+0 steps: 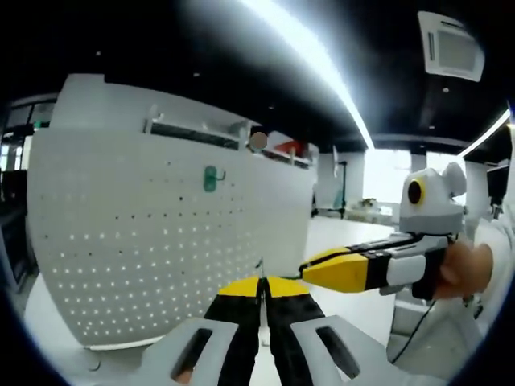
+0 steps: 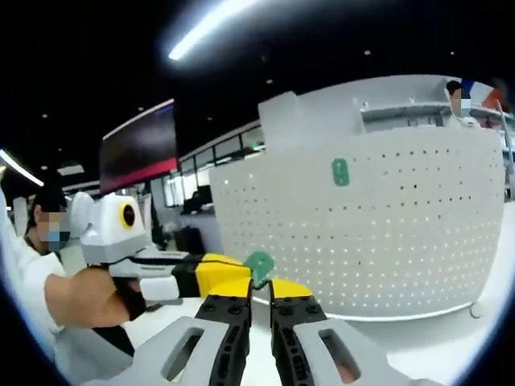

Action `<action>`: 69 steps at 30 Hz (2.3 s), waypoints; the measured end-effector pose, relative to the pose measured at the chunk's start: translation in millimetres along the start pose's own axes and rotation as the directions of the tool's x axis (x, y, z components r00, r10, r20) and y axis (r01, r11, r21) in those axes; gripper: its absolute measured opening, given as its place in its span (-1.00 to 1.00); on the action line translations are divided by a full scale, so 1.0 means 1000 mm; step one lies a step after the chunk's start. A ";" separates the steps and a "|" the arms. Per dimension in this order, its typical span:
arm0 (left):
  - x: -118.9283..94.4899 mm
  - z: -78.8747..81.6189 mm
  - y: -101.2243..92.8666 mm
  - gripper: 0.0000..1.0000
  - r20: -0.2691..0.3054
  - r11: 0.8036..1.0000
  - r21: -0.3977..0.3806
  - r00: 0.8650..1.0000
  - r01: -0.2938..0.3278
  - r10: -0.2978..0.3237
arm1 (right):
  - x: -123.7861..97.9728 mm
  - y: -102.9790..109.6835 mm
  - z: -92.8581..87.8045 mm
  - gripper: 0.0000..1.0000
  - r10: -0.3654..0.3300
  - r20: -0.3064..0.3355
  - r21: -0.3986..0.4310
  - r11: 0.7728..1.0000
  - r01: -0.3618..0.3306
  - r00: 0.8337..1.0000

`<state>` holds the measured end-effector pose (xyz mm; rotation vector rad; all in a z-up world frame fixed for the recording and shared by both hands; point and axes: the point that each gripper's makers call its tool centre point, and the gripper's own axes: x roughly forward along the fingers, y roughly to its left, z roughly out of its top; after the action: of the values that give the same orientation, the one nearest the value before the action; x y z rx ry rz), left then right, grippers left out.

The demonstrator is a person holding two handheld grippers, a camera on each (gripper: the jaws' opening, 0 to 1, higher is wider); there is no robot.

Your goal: Insert the hook assembly into the mounting plate slot until the hook locks in place.

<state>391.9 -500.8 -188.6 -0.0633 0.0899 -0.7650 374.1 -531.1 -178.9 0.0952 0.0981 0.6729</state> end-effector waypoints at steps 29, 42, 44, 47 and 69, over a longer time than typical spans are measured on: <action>-0.001 0.005 -0.013 -0.97 0.015 0.999 -0.027 0.999 0.041 -0.040 | 0.003 0.005 0.005 -0.93 -0.029 -0.008 -0.278 0.960 0.026 1.000; 0.000 0.004 -0.020 -0.97 0.009 0.998 -0.021 0.998 0.061 -0.061 | 0.003 0.005 0.002 -0.96 -0.027 -0.020 -0.302 0.953 0.020 0.999; 0.000 0.004 -0.020 -0.97 0.008 0.998 -0.019 0.998 0.061 -0.061 | 0.004 0.006 0.001 -0.98 -0.023 -0.021 -0.300 0.954 0.015 1.000; 0.000 0.003 -0.019 -0.97 0.004 0.998 -0.016 0.998 0.059 -0.059 | 0.004 0.007 0.001 -0.98 -0.020 -0.023 -0.302 0.953 0.012 1.000; -0.004 0.010 -0.020 -0.83 0.016 0.996 0.067 0.998 0.055 -0.056 | 0.002 -0.006 0.008 -1.00 -0.057 0.006 -0.235 0.970 0.057 0.998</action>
<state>376.0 -511.8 -177.0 -0.0095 0.0454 -0.8225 380.2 -534.7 -172.3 -0.1360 0.0212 0.6228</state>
